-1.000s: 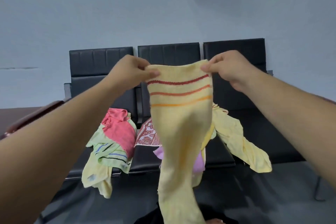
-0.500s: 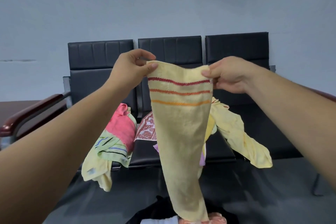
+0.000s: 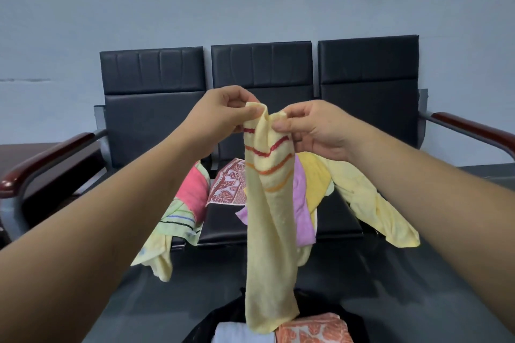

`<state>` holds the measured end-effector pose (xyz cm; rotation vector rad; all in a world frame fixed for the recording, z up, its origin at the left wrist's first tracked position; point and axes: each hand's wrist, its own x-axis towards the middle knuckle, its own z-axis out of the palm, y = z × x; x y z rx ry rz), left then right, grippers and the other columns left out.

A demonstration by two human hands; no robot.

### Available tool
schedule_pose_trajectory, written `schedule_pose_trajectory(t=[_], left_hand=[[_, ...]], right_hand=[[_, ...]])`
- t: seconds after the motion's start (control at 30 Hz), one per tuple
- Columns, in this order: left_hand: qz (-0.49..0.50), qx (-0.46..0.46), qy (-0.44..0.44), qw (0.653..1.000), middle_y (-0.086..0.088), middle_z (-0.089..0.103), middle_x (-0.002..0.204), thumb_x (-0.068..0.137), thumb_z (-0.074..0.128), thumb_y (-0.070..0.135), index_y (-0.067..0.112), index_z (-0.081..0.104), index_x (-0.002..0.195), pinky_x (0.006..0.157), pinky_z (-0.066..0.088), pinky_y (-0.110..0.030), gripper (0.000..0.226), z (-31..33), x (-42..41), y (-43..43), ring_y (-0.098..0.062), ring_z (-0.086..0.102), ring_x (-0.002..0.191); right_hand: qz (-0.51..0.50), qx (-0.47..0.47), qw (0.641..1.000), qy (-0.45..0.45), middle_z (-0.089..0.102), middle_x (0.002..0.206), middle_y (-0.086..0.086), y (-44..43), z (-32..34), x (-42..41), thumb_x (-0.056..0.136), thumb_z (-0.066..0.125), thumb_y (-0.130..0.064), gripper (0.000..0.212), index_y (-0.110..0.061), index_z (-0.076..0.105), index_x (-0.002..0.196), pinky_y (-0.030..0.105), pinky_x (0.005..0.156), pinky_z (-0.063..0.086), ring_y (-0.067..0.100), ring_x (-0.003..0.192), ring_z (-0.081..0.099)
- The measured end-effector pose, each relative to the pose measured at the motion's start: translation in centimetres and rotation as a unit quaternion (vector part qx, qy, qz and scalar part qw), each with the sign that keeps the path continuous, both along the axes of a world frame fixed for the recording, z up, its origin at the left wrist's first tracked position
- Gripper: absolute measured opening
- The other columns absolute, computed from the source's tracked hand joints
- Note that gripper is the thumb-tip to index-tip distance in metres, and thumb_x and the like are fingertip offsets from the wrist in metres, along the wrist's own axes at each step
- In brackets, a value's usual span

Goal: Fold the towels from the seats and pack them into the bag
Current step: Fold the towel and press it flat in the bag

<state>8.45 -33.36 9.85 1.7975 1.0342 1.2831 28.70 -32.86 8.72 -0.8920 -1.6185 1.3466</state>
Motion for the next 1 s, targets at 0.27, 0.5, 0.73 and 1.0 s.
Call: schedule_pose_trajectory(t=[0.27,0.5,0.73,1.0], left_hand=[[-0.128,-0.192,0.078,0.97,-0.01,0.074,0.116,0.082,0.073,0.024,0.006,0.073,0.11,0.11,0.045,-0.049,0.033,-9.6,-1.7,0.0,-0.029,0.068,0.113],[-0.313,-0.323,-0.215,0.867,-0.016,0.065,0.129,0.078,0.081,0.023,0.01,0.065,0.131,0.107,0.046,-0.05,0.056,-14.2,-0.7,-0.7,-0.031,0.062,0.119],[-0.31,-0.311,-0.453,0.776,-0.021,0.069,0.121,0.088,0.066,0.018,-0.004,0.069,0.118,0.105,0.048,-0.048,0.037,-15.2,0.2,0.5,-0.034,0.065,0.117],[-0.198,-0.304,-0.5,0.786,-0.022,0.063,0.126,0.092,0.052,0.021,-0.003,0.061,0.124,0.104,0.045,-0.054,0.041,-16.6,-0.9,2.5,-0.034,0.06,0.124]], right_hand=[[-0.057,-0.064,0.971,0.222,0.072,0.107,0.016,0.9,1.1,0.4,0.099,0.06,-0.011,0.016,-0.001,0.066,0.11,0.045,0.091,0.059,0.027,0.103,0.071],[-0.167,-0.17,0.965,0.114,0.076,0.073,0.008,3.4,-3.6,1.5,0.099,0.063,-0.008,0.007,-0.005,0.068,0.102,0.037,0.068,0.063,0.017,0.067,0.074],[-0.111,-0.332,0.912,0.211,0.072,0.108,0.009,4.4,-11.8,1.3,0.102,0.06,-0.02,0.018,-0.005,0.069,0.107,0.036,0.098,0.055,0.02,0.106,0.069],[0.083,-0.316,0.931,0.161,0.064,0.136,0.015,1.1,-17.5,0.8,0.082,0.079,-0.023,0.054,-0.006,0.066,0.131,0.04,0.096,0.056,0.027,0.123,0.064]])
